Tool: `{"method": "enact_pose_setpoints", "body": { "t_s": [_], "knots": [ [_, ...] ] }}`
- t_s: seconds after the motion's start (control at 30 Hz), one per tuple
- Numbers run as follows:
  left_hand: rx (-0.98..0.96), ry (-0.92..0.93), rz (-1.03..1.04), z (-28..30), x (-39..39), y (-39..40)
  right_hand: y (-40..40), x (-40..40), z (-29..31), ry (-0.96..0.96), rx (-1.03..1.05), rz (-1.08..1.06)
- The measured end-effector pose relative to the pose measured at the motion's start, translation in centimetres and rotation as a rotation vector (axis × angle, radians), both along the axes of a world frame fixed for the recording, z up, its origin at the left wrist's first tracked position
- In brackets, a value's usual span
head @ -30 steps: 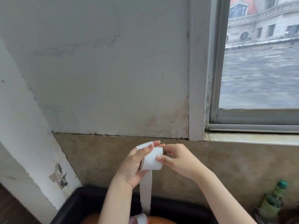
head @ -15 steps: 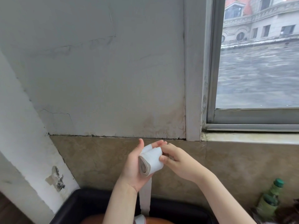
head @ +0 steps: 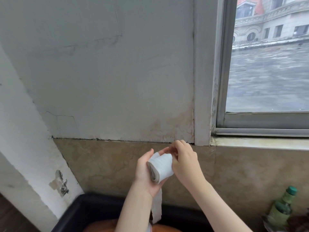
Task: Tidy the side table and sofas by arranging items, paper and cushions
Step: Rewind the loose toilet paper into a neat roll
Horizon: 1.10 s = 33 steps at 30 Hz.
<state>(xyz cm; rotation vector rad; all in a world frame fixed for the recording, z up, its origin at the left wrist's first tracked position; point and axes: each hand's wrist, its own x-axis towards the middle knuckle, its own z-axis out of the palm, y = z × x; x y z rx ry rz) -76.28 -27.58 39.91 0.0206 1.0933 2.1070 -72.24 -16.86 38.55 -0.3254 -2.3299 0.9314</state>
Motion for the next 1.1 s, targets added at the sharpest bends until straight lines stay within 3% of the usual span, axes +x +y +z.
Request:
{"method": "enact_pose_setpoints", "body": {
  "t_s": [0.13, 0.2, 0.27, 0.37, 0.63, 0.77, 0.93, 1.1],
  "knots": [
    [0.008, -0.117, 0.079, -0.6, -0.2, -0.1, -0.1, -0.1, -1.1, 0.091, 0.02, -0.043],
    [0.051, -0.194, 0.109, -0.7, -0.2, -0.3, 0.1, 0.3, -1.4, 0.269, 0.026, 0.08],
    [0.059, -0.238, 0.148, -0.8, -0.4, -0.3, 0.2, 0.7, -1.7, 0.326, 0.079, 0.233],
    [0.031, -0.248, 0.172, -1.0, -0.7, 0.0, 0.2, 0.6, -2.3, 0.271, 0.173, 0.367],
    [0.095, -0.149, 0.046, -0.3, -0.1, -0.2, 1.2, 0.6, -2.3, 0.112, 0.326, 0.388],
    [0.039, -0.065, -0.009, -0.1, -0.5, -0.4, 1.6, 1.1, -1.3, 0.137, 0.304, 0.373],
    [-0.324, 0.235, -0.109, -0.7, -3.0, -2.1, 1.9, 2.0, -1.1, -0.1, 0.221, 0.5],
    [-0.312, 0.265, -0.186, -0.5, -2.0, -2.0, 1.6, 1.8, -0.6, -0.168, 0.066, 0.574]
  ]
}}
